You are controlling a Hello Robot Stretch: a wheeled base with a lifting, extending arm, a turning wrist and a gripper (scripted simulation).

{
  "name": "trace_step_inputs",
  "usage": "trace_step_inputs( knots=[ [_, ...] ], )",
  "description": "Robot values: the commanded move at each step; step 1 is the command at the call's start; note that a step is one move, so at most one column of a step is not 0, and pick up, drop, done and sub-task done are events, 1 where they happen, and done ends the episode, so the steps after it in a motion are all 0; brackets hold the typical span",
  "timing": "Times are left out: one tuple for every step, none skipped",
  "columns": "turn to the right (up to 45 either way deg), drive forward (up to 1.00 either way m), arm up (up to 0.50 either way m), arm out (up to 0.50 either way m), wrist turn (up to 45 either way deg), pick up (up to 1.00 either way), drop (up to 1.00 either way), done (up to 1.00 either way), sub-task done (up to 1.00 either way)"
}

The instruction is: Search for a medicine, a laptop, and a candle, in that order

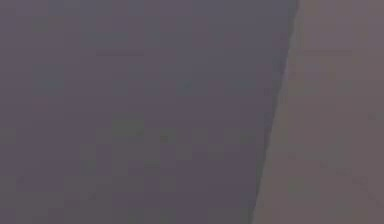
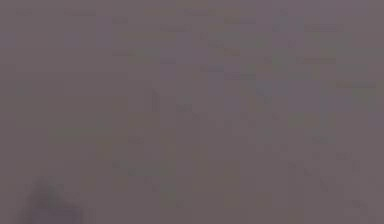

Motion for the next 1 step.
trace_step_inputs(
  knots=[
    [-45.0, 0.00, 0.00, 0.00, 0.0, 0.00, 0.00, 0.00, 0.00]
  ],
)
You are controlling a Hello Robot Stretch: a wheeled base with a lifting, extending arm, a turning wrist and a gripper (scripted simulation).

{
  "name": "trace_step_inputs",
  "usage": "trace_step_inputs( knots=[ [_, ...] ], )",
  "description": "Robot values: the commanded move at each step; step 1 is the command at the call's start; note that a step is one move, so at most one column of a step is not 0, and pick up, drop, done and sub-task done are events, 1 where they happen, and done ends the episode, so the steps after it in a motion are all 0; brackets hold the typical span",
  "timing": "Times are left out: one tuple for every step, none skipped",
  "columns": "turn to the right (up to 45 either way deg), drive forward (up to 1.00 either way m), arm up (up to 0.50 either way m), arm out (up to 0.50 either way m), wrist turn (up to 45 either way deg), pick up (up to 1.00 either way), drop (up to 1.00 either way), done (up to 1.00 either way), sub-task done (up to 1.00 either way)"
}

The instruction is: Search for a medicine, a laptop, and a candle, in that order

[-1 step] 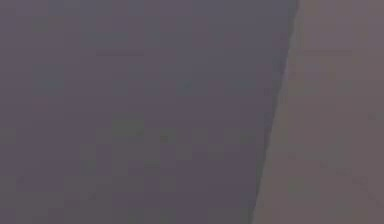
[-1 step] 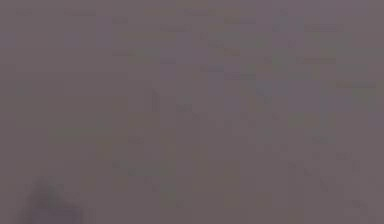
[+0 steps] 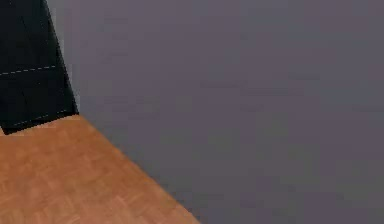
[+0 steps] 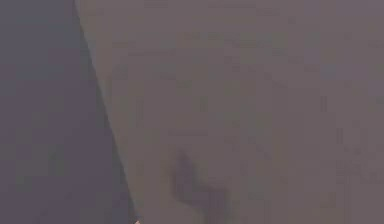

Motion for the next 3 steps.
trace_step_inputs(
  knots=[
    [-45.0, 0.00, 0.00, 0.00, 0.0, 0.00, 0.00, 0.00, 0.00],
    [0.0, 0.15, 0.00, 0.00, 0.0, 0.00, 0.00, 0.00, 0.00],
    [-12.0, 0.00, 0.00, 0.00, 0.0, 0.00, 0.00, 0.00, 0.00]
  ],
)
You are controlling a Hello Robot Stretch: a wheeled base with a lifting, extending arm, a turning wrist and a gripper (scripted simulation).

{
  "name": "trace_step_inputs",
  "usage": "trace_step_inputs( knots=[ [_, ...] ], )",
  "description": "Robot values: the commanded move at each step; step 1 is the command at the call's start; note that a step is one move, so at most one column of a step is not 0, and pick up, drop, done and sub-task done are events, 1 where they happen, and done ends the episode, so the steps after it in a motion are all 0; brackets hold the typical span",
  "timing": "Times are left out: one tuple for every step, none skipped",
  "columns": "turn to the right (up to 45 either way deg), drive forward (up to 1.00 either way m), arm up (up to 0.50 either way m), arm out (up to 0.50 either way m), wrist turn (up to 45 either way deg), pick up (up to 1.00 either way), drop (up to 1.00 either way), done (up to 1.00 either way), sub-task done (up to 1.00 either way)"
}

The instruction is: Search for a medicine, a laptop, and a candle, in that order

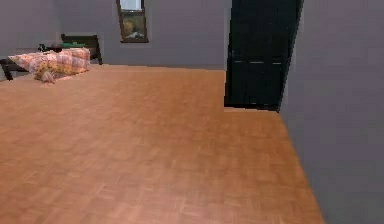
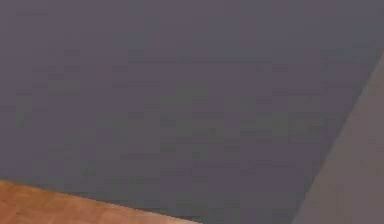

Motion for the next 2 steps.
trace_step_inputs(
  knots=[
    [0.0, 1.00, 0.00, 0.00, 0.0, 0.00, 0.00, 0.00, 0.00],
    [0.0, 1.00, 0.00, 0.00, 0.0, 0.00, 0.00, 0.00, 0.00]
  ],
)
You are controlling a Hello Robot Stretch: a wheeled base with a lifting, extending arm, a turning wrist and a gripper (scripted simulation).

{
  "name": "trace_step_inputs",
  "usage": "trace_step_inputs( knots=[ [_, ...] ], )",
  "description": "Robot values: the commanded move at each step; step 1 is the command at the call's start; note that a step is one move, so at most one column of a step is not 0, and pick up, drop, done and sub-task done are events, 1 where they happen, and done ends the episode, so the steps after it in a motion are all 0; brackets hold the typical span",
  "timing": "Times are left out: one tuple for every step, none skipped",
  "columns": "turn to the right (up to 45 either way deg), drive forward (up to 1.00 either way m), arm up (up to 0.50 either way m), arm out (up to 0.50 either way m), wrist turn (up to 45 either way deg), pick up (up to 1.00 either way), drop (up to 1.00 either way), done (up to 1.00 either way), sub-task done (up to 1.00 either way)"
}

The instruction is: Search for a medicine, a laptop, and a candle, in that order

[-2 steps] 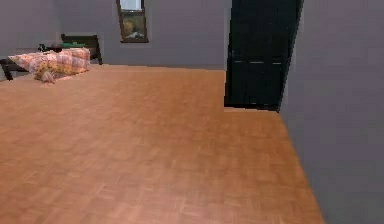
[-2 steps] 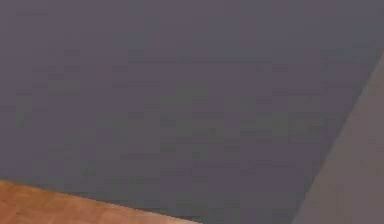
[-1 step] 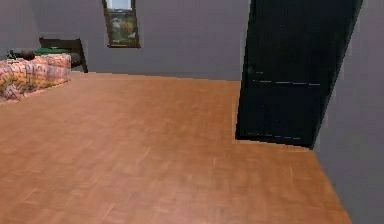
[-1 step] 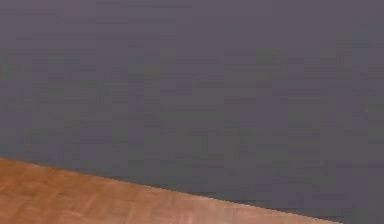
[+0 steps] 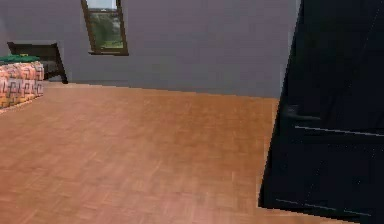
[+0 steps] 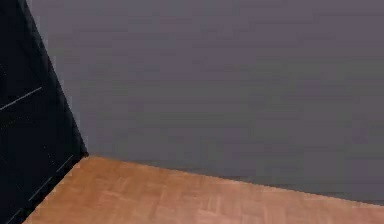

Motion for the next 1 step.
trace_step_inputs(
  knots=[
    [-3.0, 0.00, 0.00, 0.00, 0.0, 0.00, 0.00, 0.00, 0.00]
  ],
)
